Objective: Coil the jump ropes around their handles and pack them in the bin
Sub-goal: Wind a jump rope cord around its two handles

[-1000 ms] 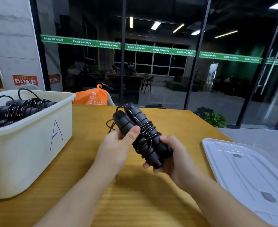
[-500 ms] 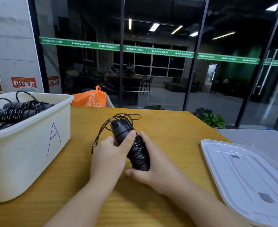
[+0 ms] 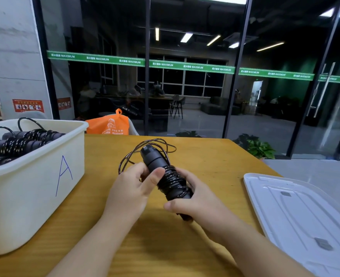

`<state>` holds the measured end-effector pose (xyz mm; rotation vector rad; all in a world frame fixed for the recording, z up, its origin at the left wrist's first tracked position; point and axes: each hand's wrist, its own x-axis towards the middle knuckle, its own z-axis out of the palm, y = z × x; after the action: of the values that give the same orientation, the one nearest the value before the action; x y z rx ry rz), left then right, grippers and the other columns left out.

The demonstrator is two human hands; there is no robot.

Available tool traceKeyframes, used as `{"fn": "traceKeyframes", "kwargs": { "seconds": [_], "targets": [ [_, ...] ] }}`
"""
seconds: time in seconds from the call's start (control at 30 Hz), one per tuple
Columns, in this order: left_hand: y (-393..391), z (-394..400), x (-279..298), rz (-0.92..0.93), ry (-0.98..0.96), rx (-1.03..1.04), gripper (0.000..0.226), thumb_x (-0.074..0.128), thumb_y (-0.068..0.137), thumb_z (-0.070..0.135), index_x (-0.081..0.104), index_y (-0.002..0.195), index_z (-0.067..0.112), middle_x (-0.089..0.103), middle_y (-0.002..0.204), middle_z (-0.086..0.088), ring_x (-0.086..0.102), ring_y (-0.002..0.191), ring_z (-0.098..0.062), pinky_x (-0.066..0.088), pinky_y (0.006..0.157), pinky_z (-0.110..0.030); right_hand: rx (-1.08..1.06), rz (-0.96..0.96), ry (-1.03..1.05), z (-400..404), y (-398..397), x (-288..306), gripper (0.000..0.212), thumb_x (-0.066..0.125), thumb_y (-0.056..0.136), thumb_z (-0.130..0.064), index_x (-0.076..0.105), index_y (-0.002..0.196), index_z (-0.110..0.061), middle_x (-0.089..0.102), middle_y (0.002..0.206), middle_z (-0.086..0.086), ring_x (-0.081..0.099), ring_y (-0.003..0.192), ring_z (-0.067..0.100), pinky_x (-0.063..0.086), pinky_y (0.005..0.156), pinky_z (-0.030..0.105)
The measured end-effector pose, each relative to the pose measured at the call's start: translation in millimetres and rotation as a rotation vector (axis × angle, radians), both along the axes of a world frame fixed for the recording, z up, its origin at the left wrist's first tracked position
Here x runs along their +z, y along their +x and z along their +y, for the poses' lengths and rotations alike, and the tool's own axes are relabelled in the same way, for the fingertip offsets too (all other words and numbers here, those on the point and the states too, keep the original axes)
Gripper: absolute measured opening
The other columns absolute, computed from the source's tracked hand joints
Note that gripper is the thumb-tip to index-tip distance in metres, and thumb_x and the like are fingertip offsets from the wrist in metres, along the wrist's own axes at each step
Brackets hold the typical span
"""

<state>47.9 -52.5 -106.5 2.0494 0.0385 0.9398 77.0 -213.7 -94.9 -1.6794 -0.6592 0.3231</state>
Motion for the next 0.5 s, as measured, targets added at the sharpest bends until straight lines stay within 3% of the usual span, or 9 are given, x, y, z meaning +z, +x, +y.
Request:
{"fn": "traceKeyframes", "kwargs": {
  "seconds": [0.13,0.2,0.33,0.5],
  "targets": [
    [3,1,-2,0.017,0.005,0.0,0.087,0.018,0.054,0.1,0.054,0.076,0.023,0.055,0.056,0.01,0.048,0.052,-0.008,0.04,0.054,-0.034,0.078,0.101,0.087,1,-2,-1,0.069,0.073,0.058,-0.017,0.056,0.121,-0.041,0.067,0.085,-0.012,0.056,0.064,0.006,0.041,0.052,0.021],
    [3,0,-1,0.006,-0.017,-0.008,0.086,0.022,0.054,0.099,0.056,0.086,0.027,0.061,0.066,0.007,0.058,0.063,-0.013,0.047,0.062,-0.039,0.143,0.134,0.121,1,-1,-1,0.067,0.072,0.061,-0.017,0.059,0.122,-0.039,0.065,0.082,-0.011,0.053,0.065,0.008,0.037,0.052,0.021],
    [2,0,2,0.014,-0.045,0.01,0.082,0.029,0.046,0.099,0.045,0.084,0.029,0.06,0.075,0.011,0.058,0.069,-0.005,0.041,0.058,-0.029,0.203,0.15,0.159,1,-1,-2,0.063,0.069,0.064,-0.014,0.061,0.123,-0.035,0.062,0.082,-0.011,0.05,0.066,0.009,0.034,0.05,0.02],
    [0,10,2,-0.016,0.073,-0.02,0.075,0.024,0.057,0.098,0.039,0.068,0.025,0.047,0.052,0.012,0.042,0.049,-0.007,0.028,0.046,-0.02,0.201,0.159,0.216,1,2,-2,0.061,0.071,0.062,-0.016,0.063,0.12,-0.032,0.058,0.088,-0.002,0.046,0.066,0.012,0.031,0.049,0.02]
  ]
}}
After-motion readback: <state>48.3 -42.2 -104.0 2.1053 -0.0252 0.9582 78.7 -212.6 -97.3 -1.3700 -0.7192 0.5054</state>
